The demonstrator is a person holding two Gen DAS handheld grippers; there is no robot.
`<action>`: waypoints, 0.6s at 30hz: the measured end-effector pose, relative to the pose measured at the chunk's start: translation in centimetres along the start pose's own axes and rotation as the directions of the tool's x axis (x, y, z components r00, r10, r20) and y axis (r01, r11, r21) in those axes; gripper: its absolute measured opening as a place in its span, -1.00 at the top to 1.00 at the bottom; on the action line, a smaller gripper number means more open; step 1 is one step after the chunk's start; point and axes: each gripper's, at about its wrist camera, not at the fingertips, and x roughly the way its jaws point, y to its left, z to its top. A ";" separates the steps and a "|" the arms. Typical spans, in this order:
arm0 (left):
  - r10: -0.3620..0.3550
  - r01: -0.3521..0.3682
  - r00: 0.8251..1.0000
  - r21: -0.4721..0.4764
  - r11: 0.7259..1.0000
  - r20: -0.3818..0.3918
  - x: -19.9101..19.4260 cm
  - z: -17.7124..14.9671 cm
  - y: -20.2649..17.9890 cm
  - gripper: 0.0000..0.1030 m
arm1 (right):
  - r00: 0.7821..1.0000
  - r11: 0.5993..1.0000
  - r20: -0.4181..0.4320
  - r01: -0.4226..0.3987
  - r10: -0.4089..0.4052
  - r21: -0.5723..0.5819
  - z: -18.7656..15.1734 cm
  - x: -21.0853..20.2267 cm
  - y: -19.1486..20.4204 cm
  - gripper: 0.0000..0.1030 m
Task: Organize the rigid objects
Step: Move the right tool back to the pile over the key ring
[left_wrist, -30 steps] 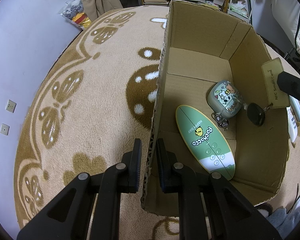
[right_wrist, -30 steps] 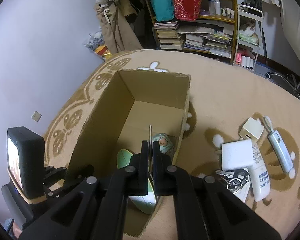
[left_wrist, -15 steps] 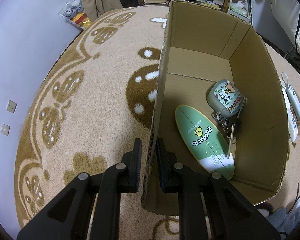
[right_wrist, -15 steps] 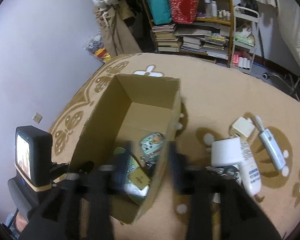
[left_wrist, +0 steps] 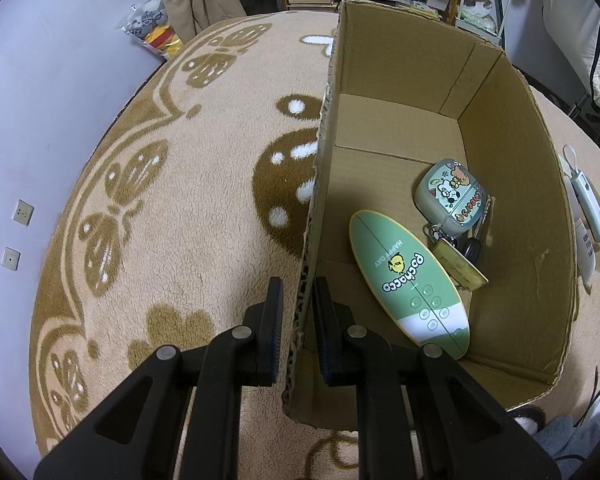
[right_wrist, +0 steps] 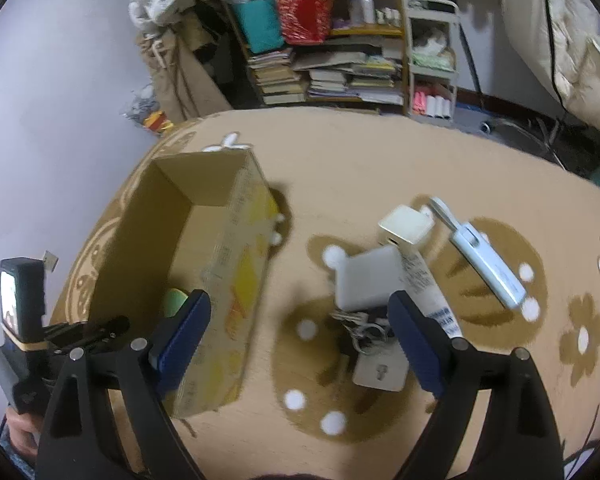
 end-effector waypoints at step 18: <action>-0.017 0.017 1.000 -0.015 1.000 -0.004 0.0 0.0 0.3 0.77 | 0.993 0.994 -0.118 0.009 0.004 0.113 -2.2 5.0 -4.3 -0.83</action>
